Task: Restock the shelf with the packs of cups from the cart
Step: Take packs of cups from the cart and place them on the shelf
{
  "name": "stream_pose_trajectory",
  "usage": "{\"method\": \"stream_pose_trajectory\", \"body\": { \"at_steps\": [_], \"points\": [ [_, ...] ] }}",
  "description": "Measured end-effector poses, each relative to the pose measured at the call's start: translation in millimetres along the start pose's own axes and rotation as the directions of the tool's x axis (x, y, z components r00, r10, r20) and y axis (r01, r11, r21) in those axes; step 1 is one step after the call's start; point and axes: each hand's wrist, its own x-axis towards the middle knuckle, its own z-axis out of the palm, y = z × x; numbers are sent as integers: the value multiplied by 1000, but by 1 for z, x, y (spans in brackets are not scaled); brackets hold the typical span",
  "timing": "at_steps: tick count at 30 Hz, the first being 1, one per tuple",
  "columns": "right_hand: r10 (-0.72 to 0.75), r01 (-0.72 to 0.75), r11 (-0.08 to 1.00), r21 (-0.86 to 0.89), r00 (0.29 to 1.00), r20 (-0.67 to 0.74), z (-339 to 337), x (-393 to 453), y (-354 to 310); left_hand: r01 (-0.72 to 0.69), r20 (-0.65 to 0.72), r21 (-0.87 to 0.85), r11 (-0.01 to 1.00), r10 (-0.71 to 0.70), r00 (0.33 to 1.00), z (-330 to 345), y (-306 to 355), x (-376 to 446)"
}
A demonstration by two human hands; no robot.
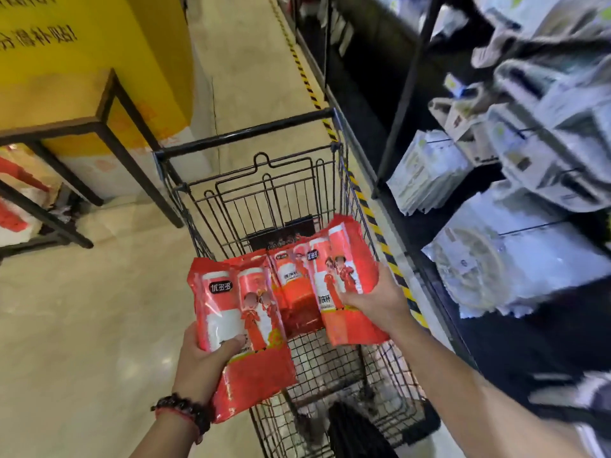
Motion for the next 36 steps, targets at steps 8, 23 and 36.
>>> {"method": "stream_pose_trajectory", "body": {
  "at_steps": [8, 23, 36],
  "points": [
    [45, -5, 988, 153, 965, -260, -19, -146, 50, -141, 290, 98, 985, 108, 951, 0, -23, -23],
    [228, 90, 920, 382, 671, -706, -70, -380, 137, -301, 766, 93, 949, 125, 631, 71, -8, -153],
    [394, 166, 862, 480, 376, -838, -77, -607, 238, -438, 944, 114, 892, 41, 328, 117, -82, -335]
  ]
}}
